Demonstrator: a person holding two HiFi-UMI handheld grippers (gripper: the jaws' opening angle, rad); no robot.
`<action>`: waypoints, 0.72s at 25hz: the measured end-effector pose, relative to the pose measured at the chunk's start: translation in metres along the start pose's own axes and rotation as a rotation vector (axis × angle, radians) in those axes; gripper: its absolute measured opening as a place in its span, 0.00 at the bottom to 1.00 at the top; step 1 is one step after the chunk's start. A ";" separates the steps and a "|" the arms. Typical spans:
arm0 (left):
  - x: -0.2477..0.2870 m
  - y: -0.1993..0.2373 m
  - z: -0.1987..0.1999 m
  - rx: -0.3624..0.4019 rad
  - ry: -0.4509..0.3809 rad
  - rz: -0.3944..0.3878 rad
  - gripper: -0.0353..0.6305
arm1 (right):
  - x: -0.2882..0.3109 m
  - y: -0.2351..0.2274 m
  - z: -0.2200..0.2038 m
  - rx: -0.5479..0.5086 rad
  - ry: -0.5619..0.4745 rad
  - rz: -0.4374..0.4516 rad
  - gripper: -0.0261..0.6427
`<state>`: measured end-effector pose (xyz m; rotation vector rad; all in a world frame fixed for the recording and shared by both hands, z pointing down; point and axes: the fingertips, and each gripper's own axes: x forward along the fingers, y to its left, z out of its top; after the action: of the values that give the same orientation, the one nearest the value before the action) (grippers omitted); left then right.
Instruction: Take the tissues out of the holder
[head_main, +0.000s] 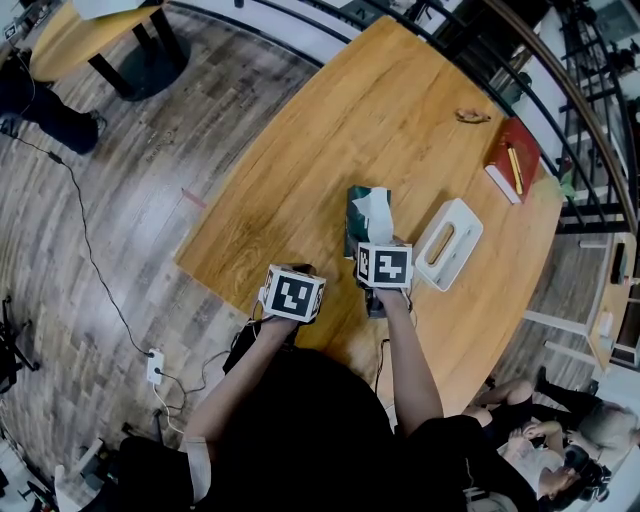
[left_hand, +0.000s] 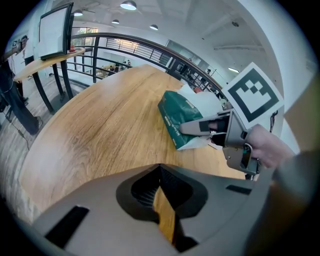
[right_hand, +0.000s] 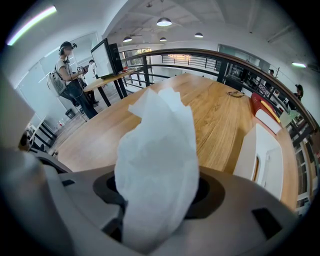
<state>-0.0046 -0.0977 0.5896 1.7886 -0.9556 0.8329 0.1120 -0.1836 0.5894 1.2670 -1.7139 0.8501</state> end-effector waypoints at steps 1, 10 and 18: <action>-0.001 -0.001 0.001 0.002 -0.002 0.001 0.06 | 0.000 0.000 0.000 0.001 0.000 0.001 0.47; -0.002 -0.001 0.000 0.007 0.013 0.007 0.06 | -0.003 0.001 0.001 0.006 -0.008 0.015 0.48; 0.002 0.003 0.004 0.009 -0.004 0.014 0.06 | -0.015 0.006 0.012 -0.030 -0.120 0.034 0.56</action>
<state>-0.0063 -0.1031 0.5908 1.7936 -0.9690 0.8434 0.1061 -0.1867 0.5707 1.2946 -1.8404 0.7790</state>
